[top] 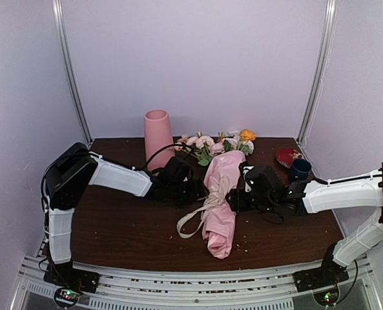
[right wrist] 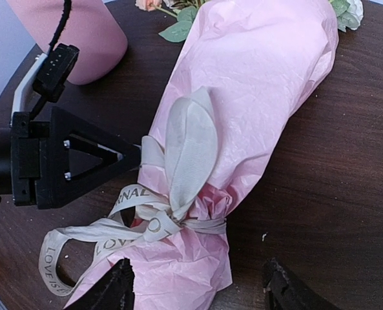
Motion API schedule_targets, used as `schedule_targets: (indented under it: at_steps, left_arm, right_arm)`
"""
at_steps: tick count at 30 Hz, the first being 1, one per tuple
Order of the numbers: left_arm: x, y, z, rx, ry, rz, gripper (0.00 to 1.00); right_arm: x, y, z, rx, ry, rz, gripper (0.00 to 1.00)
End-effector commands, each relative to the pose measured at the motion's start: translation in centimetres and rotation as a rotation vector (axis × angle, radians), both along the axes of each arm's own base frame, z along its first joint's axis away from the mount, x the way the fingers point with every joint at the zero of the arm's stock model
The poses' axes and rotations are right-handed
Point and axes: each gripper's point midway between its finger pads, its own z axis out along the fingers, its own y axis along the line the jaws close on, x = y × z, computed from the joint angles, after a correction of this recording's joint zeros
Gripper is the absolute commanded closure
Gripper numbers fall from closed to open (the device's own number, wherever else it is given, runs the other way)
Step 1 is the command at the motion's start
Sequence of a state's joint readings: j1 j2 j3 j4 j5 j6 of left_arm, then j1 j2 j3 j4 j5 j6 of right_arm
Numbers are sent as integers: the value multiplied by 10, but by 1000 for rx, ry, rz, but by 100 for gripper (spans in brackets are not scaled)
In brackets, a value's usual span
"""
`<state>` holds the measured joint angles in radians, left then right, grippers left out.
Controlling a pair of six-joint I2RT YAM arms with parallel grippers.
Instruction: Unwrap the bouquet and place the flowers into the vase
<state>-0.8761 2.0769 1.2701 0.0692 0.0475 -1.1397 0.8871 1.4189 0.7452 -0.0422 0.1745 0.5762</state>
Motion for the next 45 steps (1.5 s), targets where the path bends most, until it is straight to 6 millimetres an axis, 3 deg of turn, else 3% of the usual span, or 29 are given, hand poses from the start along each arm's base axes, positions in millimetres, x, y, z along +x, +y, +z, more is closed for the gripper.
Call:
schedule_targets:
  at_steps: [1, 6, 11, 17, 23, 28, 30, 36, 45]
  left_arm:
    - [13, -12, 0, -57, 13, 38, 20]
    - [20, -7, -10, -64, 18, 85, 30]
    - [30, -5, -6, -66, -16, 98, 53]
    - [39, -7, 13, -73, -69, 86, 85]
    - [40, -3, 41, -85, -133, 81, 99]
    - [38, -1, 49, -87, -146, 66, 100]
    - [33, 3, 52, -80, -148, 61, 92]
    - [17, 33, 70, -74, -207, 76, 86]
    - [-13, 70, 80, -70, -247, 81, 93]
  right_arm:
    - [1, 6, 15, 51, -33, 9, 32]
    - [1, 6, 18, 51, -41, 13, 31]
    - [1, 5, 24, 50, -58, 13, 31]
    - [8, 8, 41, 44, -94, 16, 31]
    - [12, 15, 46, 54, -105, 24, 31]
    - [14, 25, 41, 71, -86, 46, 30]
    - [18, 30, 43, 41, -84, 56, 30]
    - [44, 43, 70, -135, -152, 88, 37]
    - [60, 77, 25, -399, -48, 226, 47]
